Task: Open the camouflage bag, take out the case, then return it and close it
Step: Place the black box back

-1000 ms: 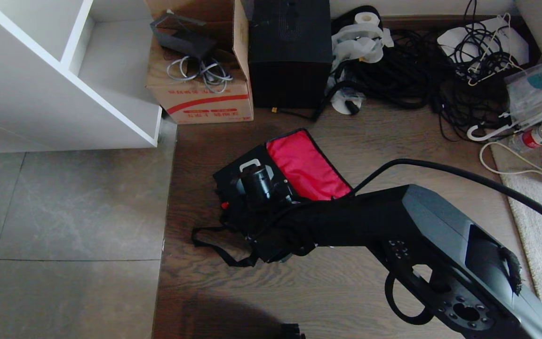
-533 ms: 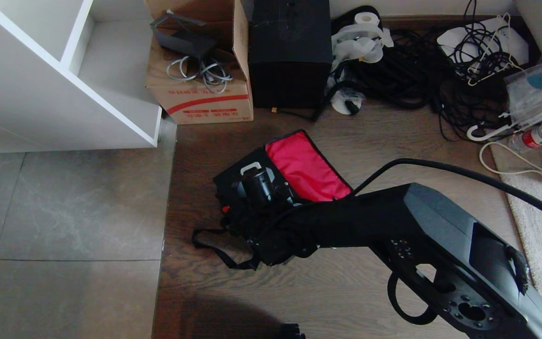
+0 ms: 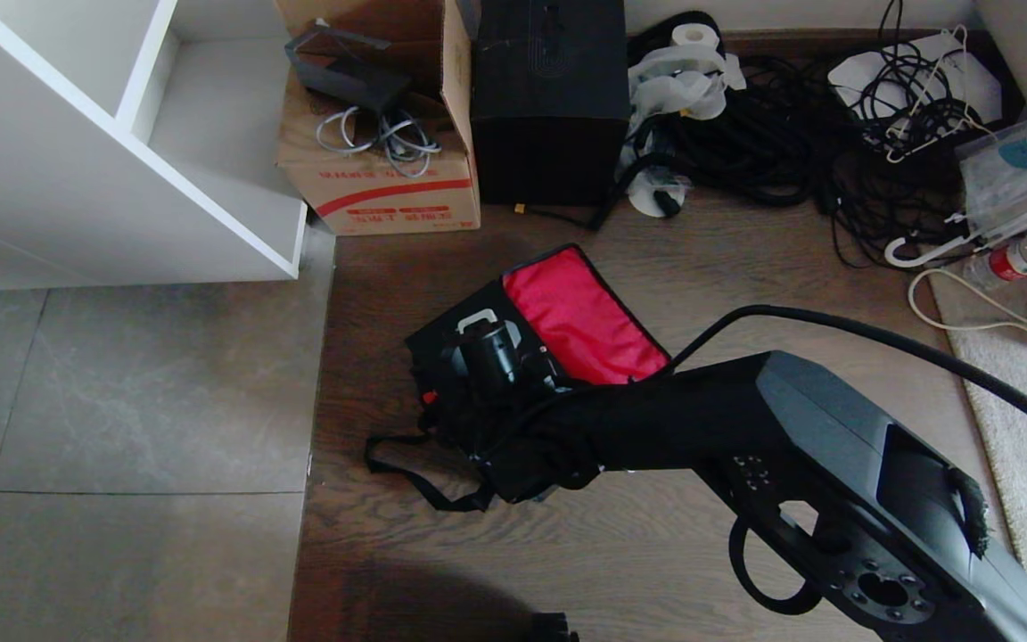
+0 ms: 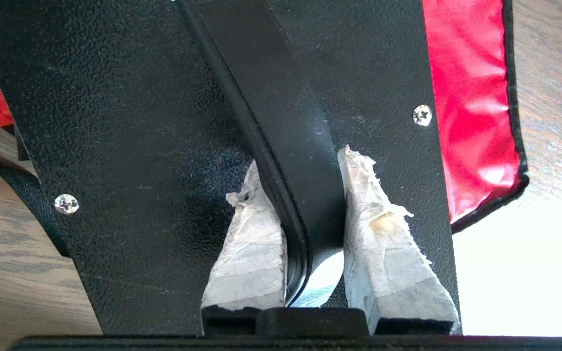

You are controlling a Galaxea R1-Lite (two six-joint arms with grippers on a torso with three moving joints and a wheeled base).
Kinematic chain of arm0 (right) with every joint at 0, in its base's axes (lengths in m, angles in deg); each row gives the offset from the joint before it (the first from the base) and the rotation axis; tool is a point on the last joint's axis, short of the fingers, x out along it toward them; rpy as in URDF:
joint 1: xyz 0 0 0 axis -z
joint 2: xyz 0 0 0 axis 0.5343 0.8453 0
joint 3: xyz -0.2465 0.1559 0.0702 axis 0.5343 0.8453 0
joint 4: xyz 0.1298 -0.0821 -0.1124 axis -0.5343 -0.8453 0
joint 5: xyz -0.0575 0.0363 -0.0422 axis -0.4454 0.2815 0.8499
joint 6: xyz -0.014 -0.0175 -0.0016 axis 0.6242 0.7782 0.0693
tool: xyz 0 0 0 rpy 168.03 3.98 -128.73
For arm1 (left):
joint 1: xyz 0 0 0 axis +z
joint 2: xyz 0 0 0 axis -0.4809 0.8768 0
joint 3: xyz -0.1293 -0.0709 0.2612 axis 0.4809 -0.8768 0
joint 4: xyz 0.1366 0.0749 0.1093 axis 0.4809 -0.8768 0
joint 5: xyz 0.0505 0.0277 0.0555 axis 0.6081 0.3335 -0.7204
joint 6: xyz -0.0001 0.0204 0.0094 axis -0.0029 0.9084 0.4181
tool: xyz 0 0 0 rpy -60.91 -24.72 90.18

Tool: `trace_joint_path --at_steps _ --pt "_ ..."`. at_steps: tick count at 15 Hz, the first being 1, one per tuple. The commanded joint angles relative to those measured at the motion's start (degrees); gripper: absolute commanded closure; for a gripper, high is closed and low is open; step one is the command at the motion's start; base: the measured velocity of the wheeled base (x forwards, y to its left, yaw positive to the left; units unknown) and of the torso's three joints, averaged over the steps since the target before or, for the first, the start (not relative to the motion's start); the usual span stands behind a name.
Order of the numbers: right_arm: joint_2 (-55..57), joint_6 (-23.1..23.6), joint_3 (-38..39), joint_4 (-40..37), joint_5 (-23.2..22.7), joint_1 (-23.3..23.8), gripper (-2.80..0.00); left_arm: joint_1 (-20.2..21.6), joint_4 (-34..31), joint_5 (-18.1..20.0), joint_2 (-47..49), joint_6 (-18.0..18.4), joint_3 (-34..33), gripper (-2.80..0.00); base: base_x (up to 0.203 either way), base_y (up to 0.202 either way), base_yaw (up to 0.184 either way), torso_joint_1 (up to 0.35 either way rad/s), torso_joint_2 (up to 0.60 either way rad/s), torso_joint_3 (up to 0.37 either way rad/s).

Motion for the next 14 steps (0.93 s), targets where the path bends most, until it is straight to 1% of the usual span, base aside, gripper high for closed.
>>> trace_joint_path --at_steps 1,2,3,5,7,11,14 --pt "0.8 0.0 0.2 0.1 0.1 0.1 0.00 0.0 0.0 0.0 0.0 -0.1 -0.6 0.00 0.000 0.000 0.000 0.000 0.00 0.000" --pt "0.6 0.0 0.8 0.1 -0.4 0.2 0.00 0.0 0.0 0.0 0.0 0.0 -0.6 0.00 0.000 0.000 0.000 0.000 0.00 0.000" --pt "0.5 0.0 0.8 0.1 -1.3 0.2 -2.80 0.0 0.0 0.0 0.0 0.0 -0.6 0.00 0.000 0.000 0.000 0.000 0.00 0.000" --pt "0.7 0.2 1.7 -0.7 -3.7 0.2 -2.80 0.0 0.0 0.0 0.0 -0.1 -0.6 0.00 0.000 0.000 0.000 0.000 0.00 0.000" --pt "0.5 0.9 5.1 -0.2 -5.7 0.1 -2.80 0.0 0.0 0.0 0.0 0.0 -0.6 0.00 0.000 0.000 0.000 0.000 0.00 0.000" --pt "-4.5 0.7 12.5 -0.1 -6.7 -0.3 -2.80 0.0 0.0 0.0 0.0 0.0 -0.5 0.00 0.000 0.000 0.000 0.000 0.00 0.000" --pt "-11.7 0.0 18.7 1.6 -6.5 -0.2 -2.80 0.0 0.0 0.0 0.0 0.0 -0.5 0.00 0.000 0.000 0.000 0.000 0.00 0.000"
